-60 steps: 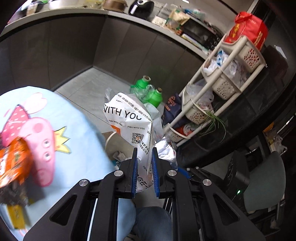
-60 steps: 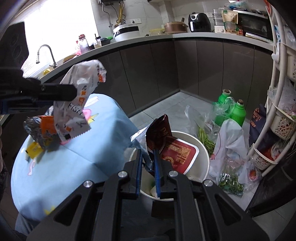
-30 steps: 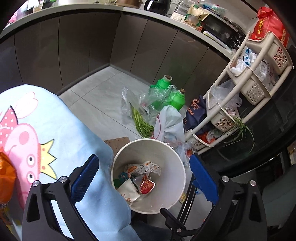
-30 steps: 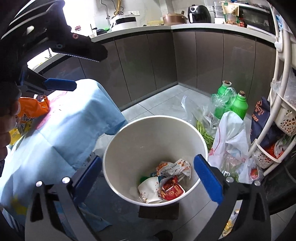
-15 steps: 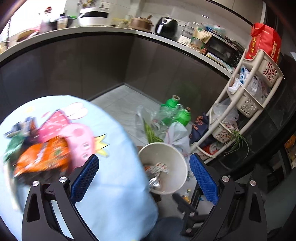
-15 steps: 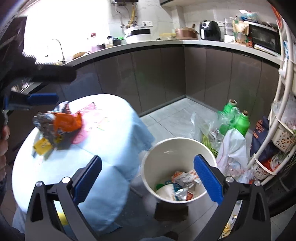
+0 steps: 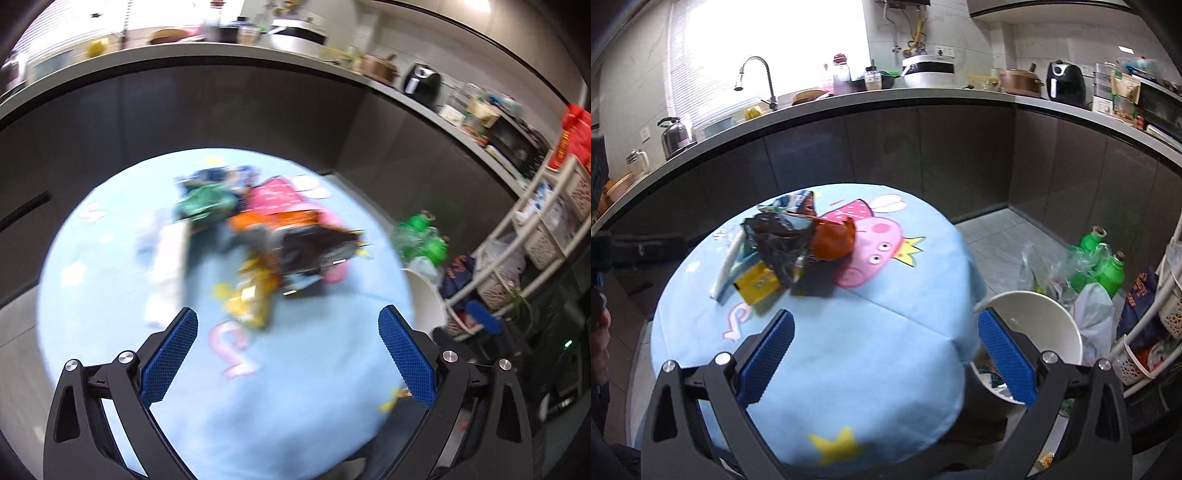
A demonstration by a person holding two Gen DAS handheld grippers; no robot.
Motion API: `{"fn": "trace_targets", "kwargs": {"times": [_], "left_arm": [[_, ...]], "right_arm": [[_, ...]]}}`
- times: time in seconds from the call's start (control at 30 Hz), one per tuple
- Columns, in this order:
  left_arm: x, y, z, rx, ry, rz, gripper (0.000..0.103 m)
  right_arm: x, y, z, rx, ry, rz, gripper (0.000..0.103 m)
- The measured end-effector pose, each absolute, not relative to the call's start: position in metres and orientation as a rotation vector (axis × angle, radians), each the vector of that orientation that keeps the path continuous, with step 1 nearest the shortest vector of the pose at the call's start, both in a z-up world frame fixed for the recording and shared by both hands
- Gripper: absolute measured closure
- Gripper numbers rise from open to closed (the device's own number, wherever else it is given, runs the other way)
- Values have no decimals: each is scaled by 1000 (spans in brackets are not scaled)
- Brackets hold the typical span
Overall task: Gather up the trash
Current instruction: 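Move both open tools back over the remaining trash on the table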
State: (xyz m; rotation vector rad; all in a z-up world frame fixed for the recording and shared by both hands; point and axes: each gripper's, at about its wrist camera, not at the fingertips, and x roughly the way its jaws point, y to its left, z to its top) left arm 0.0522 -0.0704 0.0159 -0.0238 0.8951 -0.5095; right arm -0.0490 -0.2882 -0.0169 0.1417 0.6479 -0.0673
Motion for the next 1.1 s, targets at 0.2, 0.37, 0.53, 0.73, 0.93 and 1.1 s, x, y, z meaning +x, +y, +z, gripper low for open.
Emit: {"fn": "trace_targets", "kwargs": {"times": [0.2,0.37,0.53,0.73,0.93,1.1], "left_arm": [[55,-11,0,-83,920,-434,9],[57,9,-6,-103,929,-432,9],[58,15,-7,-107,924,-427,9],[62,22,-13,-118,938,-414,9],[68,26,-19,-122,949,-406,9],[75,26,-28,-126,969,-416,14]], "right_arm": [[-21,-248,-17,105,685,16,3],[5,-213,-20,44,738,52,3],[25,-188,-23,12,761,74,3],[41,-174,-26,7,769,94,3],[59,-168,-27,38,756,116,17],[87,-167,-37,72,783,116,43]]}}
